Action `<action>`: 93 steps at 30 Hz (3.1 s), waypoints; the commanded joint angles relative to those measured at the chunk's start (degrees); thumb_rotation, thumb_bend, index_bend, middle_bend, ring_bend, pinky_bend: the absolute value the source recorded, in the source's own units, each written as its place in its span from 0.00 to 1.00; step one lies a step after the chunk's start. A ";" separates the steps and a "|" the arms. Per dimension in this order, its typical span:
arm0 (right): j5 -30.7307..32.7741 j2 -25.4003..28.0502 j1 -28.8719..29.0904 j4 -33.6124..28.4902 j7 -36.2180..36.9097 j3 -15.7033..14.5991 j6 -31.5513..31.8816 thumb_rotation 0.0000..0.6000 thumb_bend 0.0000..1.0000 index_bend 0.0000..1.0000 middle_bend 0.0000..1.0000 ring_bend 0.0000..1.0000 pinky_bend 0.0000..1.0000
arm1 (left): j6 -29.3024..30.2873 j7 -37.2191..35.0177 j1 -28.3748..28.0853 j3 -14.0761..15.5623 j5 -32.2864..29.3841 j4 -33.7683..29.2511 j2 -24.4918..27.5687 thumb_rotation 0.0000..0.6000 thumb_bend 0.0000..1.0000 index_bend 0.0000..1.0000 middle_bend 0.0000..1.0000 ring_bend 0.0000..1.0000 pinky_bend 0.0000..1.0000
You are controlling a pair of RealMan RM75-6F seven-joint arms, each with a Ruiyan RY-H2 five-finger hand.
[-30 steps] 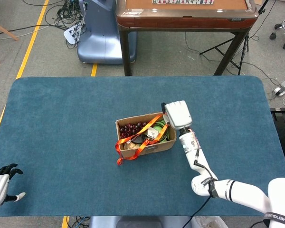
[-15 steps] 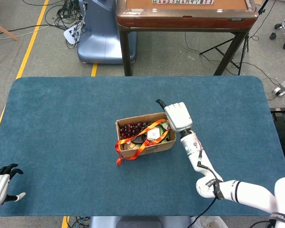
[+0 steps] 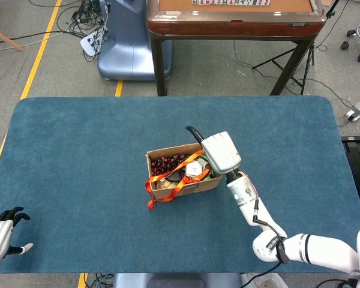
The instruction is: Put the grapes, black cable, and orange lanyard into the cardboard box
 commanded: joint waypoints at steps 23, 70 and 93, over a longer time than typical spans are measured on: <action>-32.51 0.86 2.56 0.74 -13.05 -15.25 -5.85 1.00 0.00 0.30 0.95 0.95 1.00 | 0.35 -0.27 0.10 0.08 0.36 -0.09 0.07 1.00 0.01 0.34 0.17 0.16 0.36; -25.14 -17.86 9.76 17.57 -22.66 -12.00 -19.66 1.00 0.21 0.37 0.96 0.95 1.00 | 0.84 -0.46 0.35 0.17 0.76 -0.37 0.31 1.00 0.01 0.34 0.17 0.16 0.36; -25.70 -20.93 11.13 22.77 -21.38 -13.03 -18.03 1.00 0.27 0.50 0.97 0.95 1.00 | 1.16 -0.65 0.53 0.19 1.01 -0.21 0.20 1.00 0.01 0.34 0.18 0.16 0.36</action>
